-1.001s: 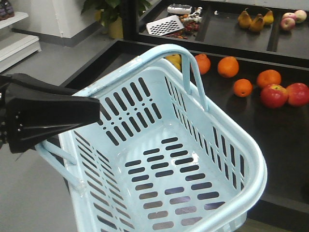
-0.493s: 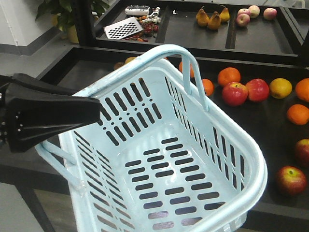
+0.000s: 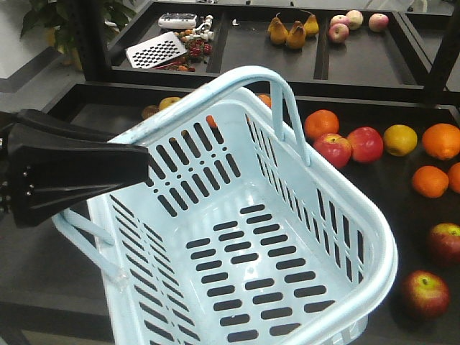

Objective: Pick three apples into basket with both arms
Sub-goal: 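Drive the base up to the apple table holding the basket aloft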

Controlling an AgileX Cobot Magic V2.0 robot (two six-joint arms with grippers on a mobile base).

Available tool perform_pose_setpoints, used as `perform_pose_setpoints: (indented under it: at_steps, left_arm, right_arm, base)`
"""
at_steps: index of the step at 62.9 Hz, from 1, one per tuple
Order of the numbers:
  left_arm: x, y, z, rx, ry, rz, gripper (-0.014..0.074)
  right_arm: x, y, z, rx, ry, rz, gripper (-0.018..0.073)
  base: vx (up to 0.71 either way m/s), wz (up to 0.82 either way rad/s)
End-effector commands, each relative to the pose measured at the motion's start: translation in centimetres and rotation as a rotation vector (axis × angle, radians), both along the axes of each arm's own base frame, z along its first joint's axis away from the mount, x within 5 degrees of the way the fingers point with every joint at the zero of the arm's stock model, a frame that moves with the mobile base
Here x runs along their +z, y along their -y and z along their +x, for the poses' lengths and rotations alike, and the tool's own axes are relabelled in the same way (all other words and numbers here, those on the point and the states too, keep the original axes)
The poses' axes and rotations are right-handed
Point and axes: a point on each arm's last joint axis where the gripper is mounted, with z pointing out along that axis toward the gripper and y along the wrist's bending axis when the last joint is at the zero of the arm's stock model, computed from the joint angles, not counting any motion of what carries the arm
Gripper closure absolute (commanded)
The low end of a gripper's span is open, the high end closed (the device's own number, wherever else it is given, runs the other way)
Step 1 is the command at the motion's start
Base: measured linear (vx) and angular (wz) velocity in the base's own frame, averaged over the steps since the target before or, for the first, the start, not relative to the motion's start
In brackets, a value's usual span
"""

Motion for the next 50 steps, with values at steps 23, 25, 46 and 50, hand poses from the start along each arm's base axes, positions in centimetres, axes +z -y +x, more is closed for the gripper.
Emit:
perform_pose_setpoints:
  at_steps: [23,25,46,50]
  left_arm:
    - [0.80,-0.28,-0.33,0.035,0.060,0.033,0.0603]
    - [0.80,-0.28,-0.33,0.035,0.060,0.033,0.0603]
    - [0.80,-0.28,-0.33,0.035,0.060,0.033,0.0603]
    - [0.80,-0.28,-0.33,0.035,0.060,0.033,0.0603]
  right_arm:
    - [0.36,-0.02,-0.03,0.000,0.077,-0.009,0.0566]
    - [0.36,-0.02,-0.03,0.000,0.077,-0.009,0.0566]
    - [0.36,-0.02,-0.03,0.000,0.077,-0.009,0.0566]
    - [0.36,-0.02,-0.03,0.000,0.077,-0.009,0.0566]
  base:
    - [0.16,-0.16]
    - [0.15,-0.16]
    - [0.13,-0.17]
    - [0.10,-0.16]
